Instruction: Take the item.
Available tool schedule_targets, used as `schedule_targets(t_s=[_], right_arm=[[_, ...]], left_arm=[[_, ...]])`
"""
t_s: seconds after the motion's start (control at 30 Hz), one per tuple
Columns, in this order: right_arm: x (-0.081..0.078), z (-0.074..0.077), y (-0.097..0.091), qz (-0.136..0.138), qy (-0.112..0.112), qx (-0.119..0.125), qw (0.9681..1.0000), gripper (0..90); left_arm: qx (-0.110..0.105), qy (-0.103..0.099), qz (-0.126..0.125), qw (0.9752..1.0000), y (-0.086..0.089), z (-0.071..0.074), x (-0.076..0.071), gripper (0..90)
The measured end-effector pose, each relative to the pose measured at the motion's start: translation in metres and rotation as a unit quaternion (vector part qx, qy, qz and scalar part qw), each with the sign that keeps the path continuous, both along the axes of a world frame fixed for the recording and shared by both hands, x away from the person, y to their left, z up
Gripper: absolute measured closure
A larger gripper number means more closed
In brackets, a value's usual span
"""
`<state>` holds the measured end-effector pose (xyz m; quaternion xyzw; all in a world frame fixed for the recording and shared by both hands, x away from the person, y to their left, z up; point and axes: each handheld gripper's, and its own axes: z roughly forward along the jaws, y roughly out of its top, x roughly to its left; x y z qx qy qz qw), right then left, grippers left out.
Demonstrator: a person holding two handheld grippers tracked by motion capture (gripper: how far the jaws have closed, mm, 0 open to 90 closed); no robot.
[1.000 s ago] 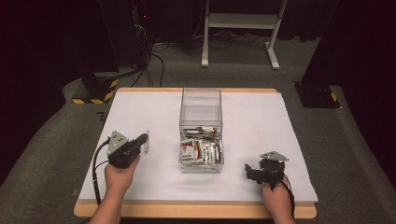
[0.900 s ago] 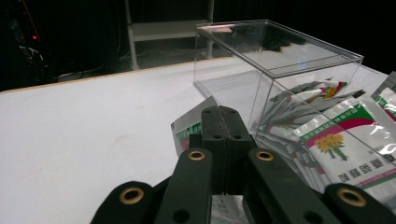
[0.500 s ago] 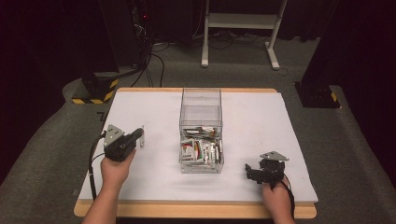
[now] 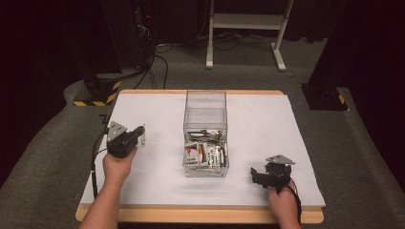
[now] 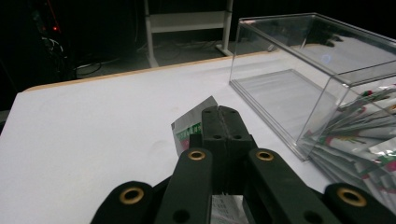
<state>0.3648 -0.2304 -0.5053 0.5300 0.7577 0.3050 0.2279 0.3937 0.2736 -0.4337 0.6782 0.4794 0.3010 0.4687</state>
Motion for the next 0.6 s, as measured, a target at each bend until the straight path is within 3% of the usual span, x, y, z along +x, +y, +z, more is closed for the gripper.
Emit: schedule_targets(t_s=[0.6], right_arm=[[0.0, 0.0, 0.0, 0.0, -0.002, -0.001, 1.0, 8.6]], left_arm=[[0.014, 0.016, 0.016, 0.9996, 0.0, -0.015, 0.015, 90.0]])
